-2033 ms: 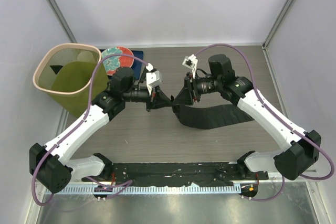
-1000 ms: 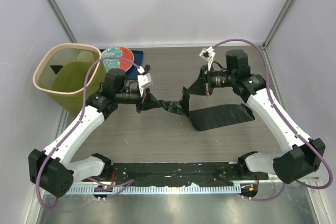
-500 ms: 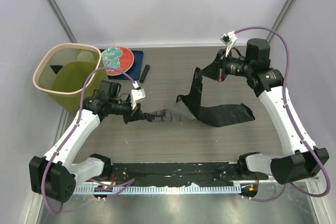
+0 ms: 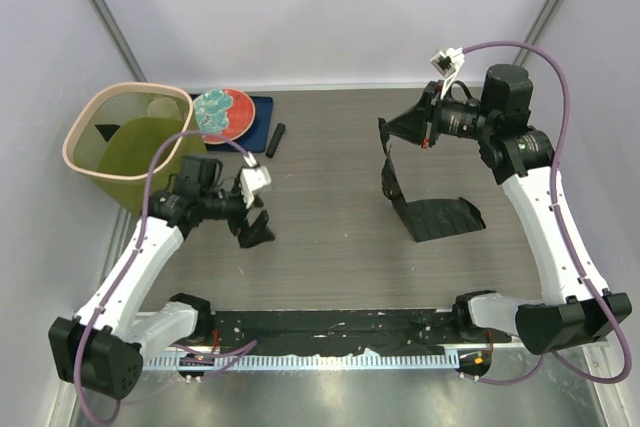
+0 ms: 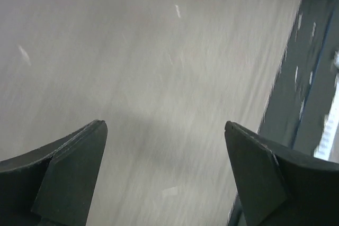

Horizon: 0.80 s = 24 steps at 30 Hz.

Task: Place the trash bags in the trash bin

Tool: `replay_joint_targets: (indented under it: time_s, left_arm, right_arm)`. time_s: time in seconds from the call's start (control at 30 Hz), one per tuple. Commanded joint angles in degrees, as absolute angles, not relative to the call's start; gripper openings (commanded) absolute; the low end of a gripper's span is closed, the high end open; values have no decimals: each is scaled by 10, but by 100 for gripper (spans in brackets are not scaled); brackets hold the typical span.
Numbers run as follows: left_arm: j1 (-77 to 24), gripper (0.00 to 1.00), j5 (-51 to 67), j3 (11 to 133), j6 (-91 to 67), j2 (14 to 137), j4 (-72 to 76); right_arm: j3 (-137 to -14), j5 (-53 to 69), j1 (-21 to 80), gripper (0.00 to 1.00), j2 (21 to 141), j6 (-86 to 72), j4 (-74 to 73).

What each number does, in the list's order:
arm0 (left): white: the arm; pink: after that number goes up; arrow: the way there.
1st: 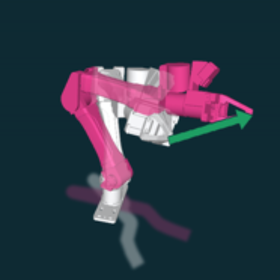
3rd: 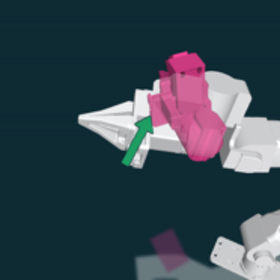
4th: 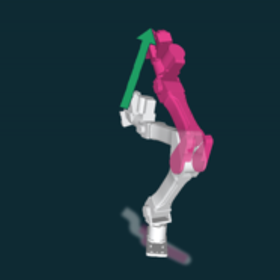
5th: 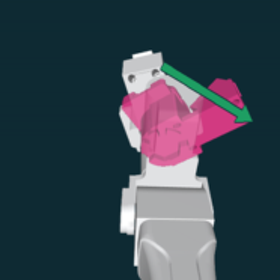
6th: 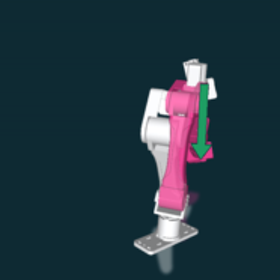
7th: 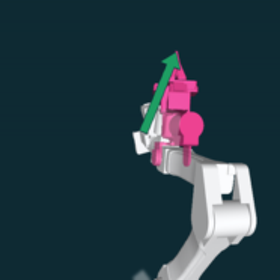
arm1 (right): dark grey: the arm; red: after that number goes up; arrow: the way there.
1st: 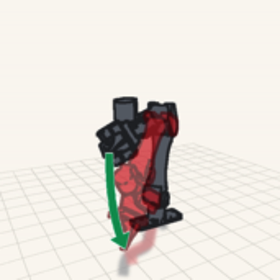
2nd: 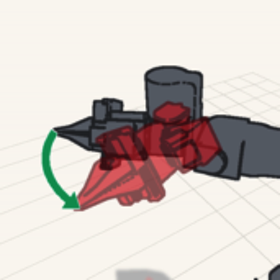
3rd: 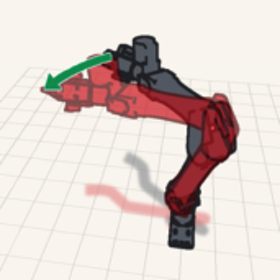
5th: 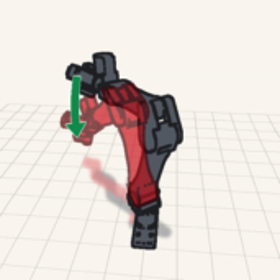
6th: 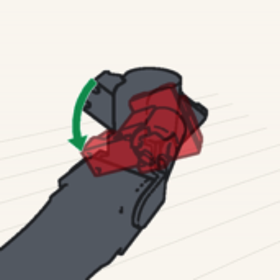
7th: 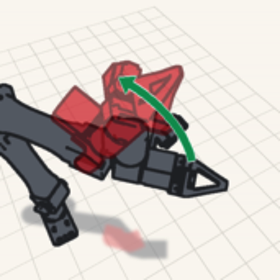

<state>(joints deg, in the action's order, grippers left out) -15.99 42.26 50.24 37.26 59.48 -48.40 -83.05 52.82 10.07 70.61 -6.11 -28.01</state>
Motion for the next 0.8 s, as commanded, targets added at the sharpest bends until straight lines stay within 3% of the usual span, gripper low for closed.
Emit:
replay_joint_targets:
  time_s: [0.0, 0.13, 0.3, 0.47, 0.77]
  left_arm:
    - [-161, 100, 483, 568, 72, 562, -211]
    - [-214, 100, 486, 621, 4, 647, -143]
    - [-292, 100, 440, 642, -211, 705, 42]
    - [-381, 100, 337, 705, -147, 751, 36]
    - [-391, 100, 380, 741, -214, 817, 127]
  right_arm:
    - [-847, 562, 121, 1, 683, -114, -218]
    - [-856, 560, 131, 1, 685, -159, -168]
    - [-867, 559, 148, 1, 686, -239, -99]
    - [-889, 560, 165, 1, 693, -274, -63]
    - [-925, 565, 185, 1, 700, -345, -18]
